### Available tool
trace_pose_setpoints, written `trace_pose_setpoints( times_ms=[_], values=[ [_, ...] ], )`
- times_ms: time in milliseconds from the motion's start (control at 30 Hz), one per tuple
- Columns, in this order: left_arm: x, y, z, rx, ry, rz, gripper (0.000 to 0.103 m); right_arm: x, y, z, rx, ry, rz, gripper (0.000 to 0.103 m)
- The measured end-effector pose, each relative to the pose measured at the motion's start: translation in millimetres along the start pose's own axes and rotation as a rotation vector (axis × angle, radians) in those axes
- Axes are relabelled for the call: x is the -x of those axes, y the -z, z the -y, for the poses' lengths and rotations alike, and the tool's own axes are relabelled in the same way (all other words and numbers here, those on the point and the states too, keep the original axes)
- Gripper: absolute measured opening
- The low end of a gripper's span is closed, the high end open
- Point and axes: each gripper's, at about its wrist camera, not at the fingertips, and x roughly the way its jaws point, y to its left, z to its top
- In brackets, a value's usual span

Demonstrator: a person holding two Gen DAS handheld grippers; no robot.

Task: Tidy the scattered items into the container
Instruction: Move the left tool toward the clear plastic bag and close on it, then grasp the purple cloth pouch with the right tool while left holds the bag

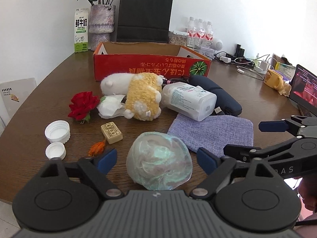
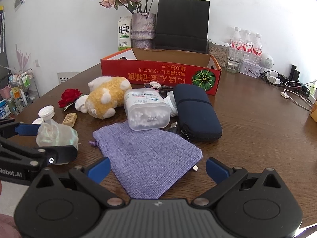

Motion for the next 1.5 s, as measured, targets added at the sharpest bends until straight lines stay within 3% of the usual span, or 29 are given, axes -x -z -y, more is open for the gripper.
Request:
trace_pose_setpoints(
  times_ms=[67,267,467,600,767,833,967,1000,1033,1067,1167,1300,1500],
  values=[
    [-3.0,1.1,-3.4,0.018,-0.001,-0.016,0.045,-4.1,-0.7,-3.2,0.024,0.004,0.0,0.103],
    [-1.1,2.9,-8.3,0.04,0.001,-0.006,0.043,-19.8,1.8,-16.4,0.133,0.04,-0.014,0.103],
    [-0.9,3.2,-9.8,0.048,0.004,-0.009,0.046,-21.3,3.4,-21.3,0.197,0.028,0.031,0.102],
    [-1.2,4.5,-10.9,0.056,0.002,-0.008,0.047,-23.4,2.1,-12.4,0.138,-0.055,0.01,0.097],
    [0.7,5.7,-11.2,0.063,0.004,-0.006,0.048,-21.9,4.7,-7.7,0.114,-0.065,0.023,0.091],
    [1.0,5.9,-11.4,0.064,0.004,-0.006,0.048,-20.2,5.3,-6.3,0.106,-0.049,0.032,0.079],
    [1.0,5.8,-12.0,0.068,0.002,-0.007,0.049,-16.8,7.6,-4.4,0.114,-0.047,0.042,0.066],
    [1.2,6.0,-12.1,0.068,0.002,-0.006,0.049,-16.2,7.6,-3.2,0.106,-0.071,0.039,0.052],
    [1.4,6.1,-12.0,0.069,0.001,-0.006,0.049,-15.6,7.1,-0.8,0.083,-0.118,0.032,0.026],
    [1.5,6.0,-12.2,0.069,0.002,-0.006,0.049,-15.1,6.6,-0.7,0.077,-0.126,0.031,0.02],
    [1.8,6.2,-12.6,0.071,0.002,-0.006,0.05,-15.0,7.2,-1.2,0.084,-0.124,0.04,0.018],
    [3.1,6.2,-13.5,0.075,-0.001,-0.002,0.05,-14.3,5.3,4.2,0.044,-0.151,0.045,0.008],
    [9.3,1.9,-11.0,0.047,-0.003,0.033,0.05,2.9,-3.2,8.4,0.038,-0.175,0.11,0.007]
  ],
)
